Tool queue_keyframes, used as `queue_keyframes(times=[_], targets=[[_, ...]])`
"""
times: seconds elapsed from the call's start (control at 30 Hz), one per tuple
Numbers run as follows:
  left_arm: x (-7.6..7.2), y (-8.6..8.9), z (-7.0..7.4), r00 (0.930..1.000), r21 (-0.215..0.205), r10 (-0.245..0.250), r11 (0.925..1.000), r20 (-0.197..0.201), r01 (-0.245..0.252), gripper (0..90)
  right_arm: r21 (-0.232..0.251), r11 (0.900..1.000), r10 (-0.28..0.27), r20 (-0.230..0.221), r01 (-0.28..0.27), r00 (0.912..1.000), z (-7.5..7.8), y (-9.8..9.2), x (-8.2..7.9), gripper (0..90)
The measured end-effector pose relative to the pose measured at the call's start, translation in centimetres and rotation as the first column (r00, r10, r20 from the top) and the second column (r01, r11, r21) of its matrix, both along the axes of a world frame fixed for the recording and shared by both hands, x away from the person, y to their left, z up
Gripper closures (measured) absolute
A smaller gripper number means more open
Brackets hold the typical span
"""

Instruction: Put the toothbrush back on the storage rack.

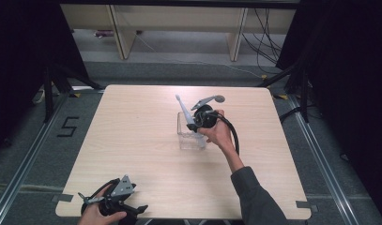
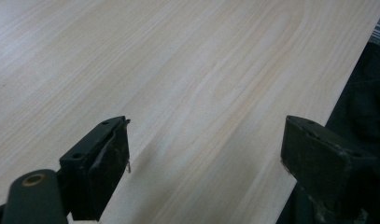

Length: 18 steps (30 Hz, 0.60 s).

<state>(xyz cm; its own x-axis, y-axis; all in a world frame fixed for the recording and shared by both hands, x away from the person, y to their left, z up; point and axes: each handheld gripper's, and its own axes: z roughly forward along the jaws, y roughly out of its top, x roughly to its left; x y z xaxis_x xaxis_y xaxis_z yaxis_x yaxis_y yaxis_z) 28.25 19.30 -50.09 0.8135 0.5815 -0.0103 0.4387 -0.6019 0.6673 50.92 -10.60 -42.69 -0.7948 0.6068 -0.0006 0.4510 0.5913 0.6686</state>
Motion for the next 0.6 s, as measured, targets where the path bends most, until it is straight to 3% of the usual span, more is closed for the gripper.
queue_keyframes(times=[0.07, 0.1, 0.27, 0.33, 0.37, 0.43, 0.5, 0.6], targets=[[0.01, 0.04, 0.01, 1.0, 0.002, 0.001, 1.0, -0.001, -0.001, 14.8, -0.012, 1.0, 0.003, -0.003, -0.003, 1.0, -0.08, 0.05, 0.07, 66.6], [0.01, 0.04, 0.01, 1.0, 0.002, 0.001, 1.0, -0.001, -0.001, 14.8, -0.013, 1.0, -0.023, -0.022, 0.022, 0.9995, -0.13, 0.17, -0.02, 66.6], [0.01, -0.05, 0.0, 1.0, 0.0, -0.003, 1.0, -0.002, 0.003, 14.8, -0.006, 1.0, -0.002, -0.004, 0.002, 1.0, -0.29, 0.23, 0.27, 66.5], [0.04, -0.08, -0.01, 1.0, 0.0, -0.001, 1.0, -0.002, 0.001, 14.8, -0.028, 0.999, -0.036, -0.044, 0.035, 0.9984, -0.05, 0.4, 0.11, 66.5], [0.03, -0.05, -0.03, 1.0, 0.002, -0.003, 1.0, -0.001, 0.003, 14.7, -0.027, 1.0, -0.012, -0.022, 0.012, 0.9997, -0.06, 0.36, 0.33, 66.4], [0.03, -0.02, -0.03, 1.0, 0.002, -0.003, 1.0, -0.002, 0.003, 14.8, -0.029, 1.0, -0.008, -0.022, 0.007, 0.9997, -0.08, 0.44, 0.43, 66.4], [0.03, 0.0, 0.0, 1.0, 0.0, -0.001, 1.0, -0.003, 0.001, 14.7, -0.048, 0.998, -0.05, -0.061, 0.047, 0.9969, 0.13, 0.64, 0.29, 66.4], [0.01, -0.04, 0.03, 1.0, -0.002, -0.005, 1.0, -0.001, 0.005, 14.8, -0.055, 0.998, -0.015, -0.033, 0.013, 0.9993, 0.09, 0.7, 0.65, 66.4]])
